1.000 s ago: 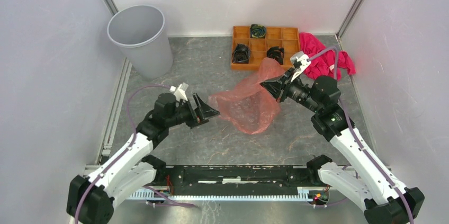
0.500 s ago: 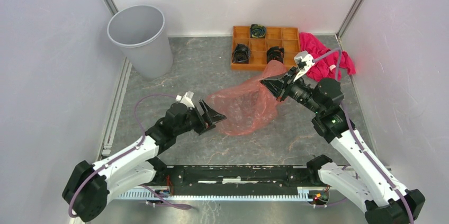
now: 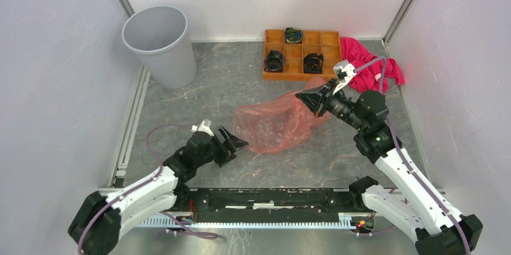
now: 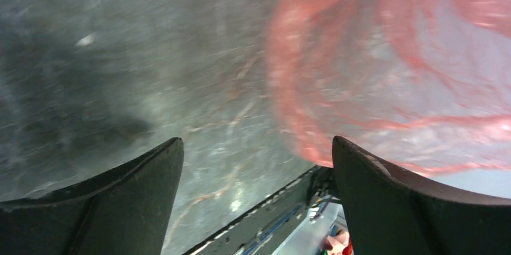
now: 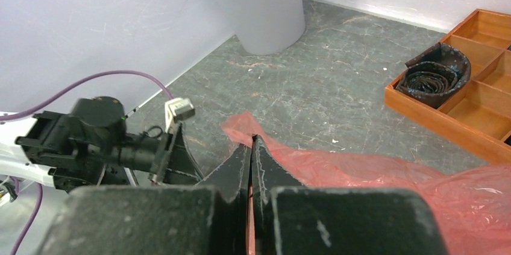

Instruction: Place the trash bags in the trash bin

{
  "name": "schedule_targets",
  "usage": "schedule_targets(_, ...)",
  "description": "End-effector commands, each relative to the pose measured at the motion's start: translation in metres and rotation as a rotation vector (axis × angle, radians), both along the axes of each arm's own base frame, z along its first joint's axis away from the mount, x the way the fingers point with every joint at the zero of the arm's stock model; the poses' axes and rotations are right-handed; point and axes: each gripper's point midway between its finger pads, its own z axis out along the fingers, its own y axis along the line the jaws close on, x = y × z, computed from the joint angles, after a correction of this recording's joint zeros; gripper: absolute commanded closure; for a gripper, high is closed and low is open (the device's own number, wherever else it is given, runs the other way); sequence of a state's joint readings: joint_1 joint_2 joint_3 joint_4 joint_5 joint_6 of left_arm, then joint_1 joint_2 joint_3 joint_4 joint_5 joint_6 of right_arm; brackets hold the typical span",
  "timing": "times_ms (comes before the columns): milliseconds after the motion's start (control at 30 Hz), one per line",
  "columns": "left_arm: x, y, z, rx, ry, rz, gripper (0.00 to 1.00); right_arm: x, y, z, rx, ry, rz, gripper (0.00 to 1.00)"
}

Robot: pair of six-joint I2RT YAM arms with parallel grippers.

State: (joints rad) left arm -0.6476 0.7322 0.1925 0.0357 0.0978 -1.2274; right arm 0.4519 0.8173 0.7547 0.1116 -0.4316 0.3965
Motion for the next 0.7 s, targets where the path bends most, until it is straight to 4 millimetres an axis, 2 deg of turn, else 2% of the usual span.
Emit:
schedule_targets(0, 0.005, -0.016, 0.002, -0.100, 0.032, -0.004, 0.03, -0.001, 0.000, 0.009, 0.021, -0.026, -0.003, 0.99)
schedule_targets(100, 0.011, -0.020, -0.002, -0.085, 0.032, -0.016, 0.13, -0.003, -0.001, 0.004, 0.013, -0.011, -0.002, 1.00)
schedule_targets(167, 0.020, -0.018, -0.001, -0.085, 0.022, -0.003, 0.24, -0.005, -0.002, -0.002, 0.006, 0.003, -0.004, 1.00)
schedule_targets(333, 0.051, -0.009, 0.004, -0.049, -0.014, 0.030, 0.50, -0.006, -0.006, -0.018, -0.013, 0.042, -0.022, 1.00)
schedule_targets(400, 0.066, -0.007, 0.008, -0.030, -0.020, 0.017, 0.68, -0.001, -0.010, -0.026, -0.029, 0.075, -0.058, 1.00)
schedule_targets(500, 0.098, -0.003, 0.024, 0.015, -0.058, -0.008, 0.93, 0.018, -0.019, -0.038, -0.095, 0.122, -0.155, 1.00)
schedule_targets(567, 0.125, -0.001, 0.051, 0.034, -0.100, -0.023, 0.98, 0.040, -0.029, -0.034, -0.159, 0.114, -0.250, 1.00)
schedule_targets(600, 0.148, -0.001, 0.087, 0.028, -0.174, -0.023, 0.98, 0.053, -0.036, -0.033, -0.200, 0.122, -0.308, 1.00)
schedule_targets(667, 0.174, -0.005, 0.149, 0.034, -0.301, -0.045, 0.98, 0.075, -0.042, 0.003, -0.244, 0.086, -0.376, 1.00)
